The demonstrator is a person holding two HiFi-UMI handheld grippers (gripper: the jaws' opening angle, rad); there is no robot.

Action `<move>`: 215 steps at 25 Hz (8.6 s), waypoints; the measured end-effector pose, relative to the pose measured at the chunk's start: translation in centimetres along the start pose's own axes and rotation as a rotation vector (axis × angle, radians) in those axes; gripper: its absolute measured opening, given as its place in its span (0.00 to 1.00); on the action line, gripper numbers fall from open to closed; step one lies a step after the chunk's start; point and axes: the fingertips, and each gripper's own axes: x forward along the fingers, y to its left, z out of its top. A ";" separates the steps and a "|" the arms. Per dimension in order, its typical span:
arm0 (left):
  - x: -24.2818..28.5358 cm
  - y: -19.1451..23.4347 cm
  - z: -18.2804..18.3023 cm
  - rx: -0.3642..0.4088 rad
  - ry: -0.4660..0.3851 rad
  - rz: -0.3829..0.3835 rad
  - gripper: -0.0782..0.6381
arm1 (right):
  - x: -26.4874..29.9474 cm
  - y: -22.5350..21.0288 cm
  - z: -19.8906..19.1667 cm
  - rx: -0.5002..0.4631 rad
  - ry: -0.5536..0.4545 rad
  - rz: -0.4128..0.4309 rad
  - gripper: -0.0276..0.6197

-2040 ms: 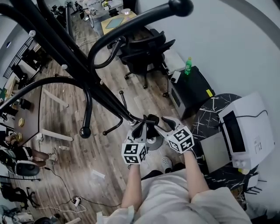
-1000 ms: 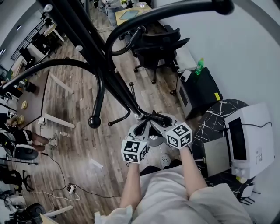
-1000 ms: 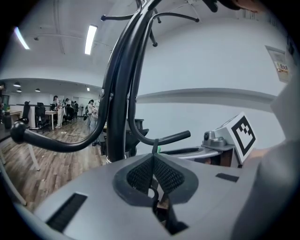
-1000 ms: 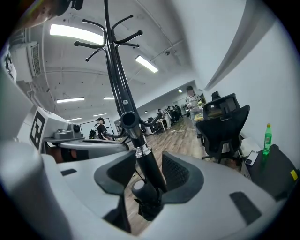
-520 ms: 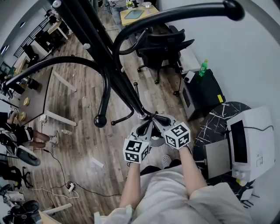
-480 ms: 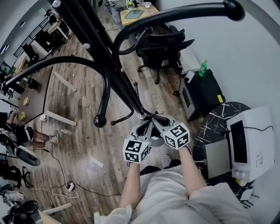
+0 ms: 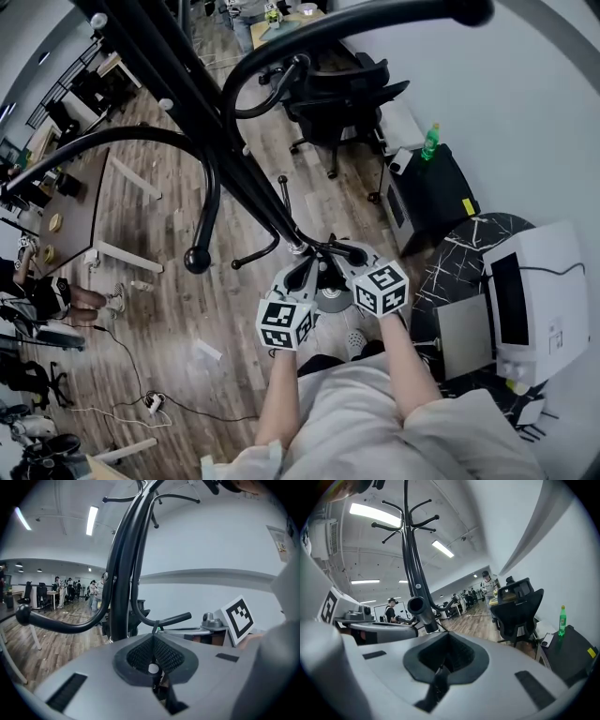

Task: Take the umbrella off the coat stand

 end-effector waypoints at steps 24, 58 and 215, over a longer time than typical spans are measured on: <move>-0.4 -1.3 1.9 -0.030 -0.062 -0.012 0.14 | -2.1 -0.9 2.4 -0.056 -0.061 -0.027 0.05; -0.1 -4.1 2.5 -0.019 -0.066 -0.122 0.14 | -5.9 -1.1 3.5 -0.093 -0.086 -0.103 0.05; -24.8 -6.7 -4.6 0.041 -0.121 -0.297 0.14 | -15.1 26.1 -5.8 -0.077 -0.068 -0.338 0.05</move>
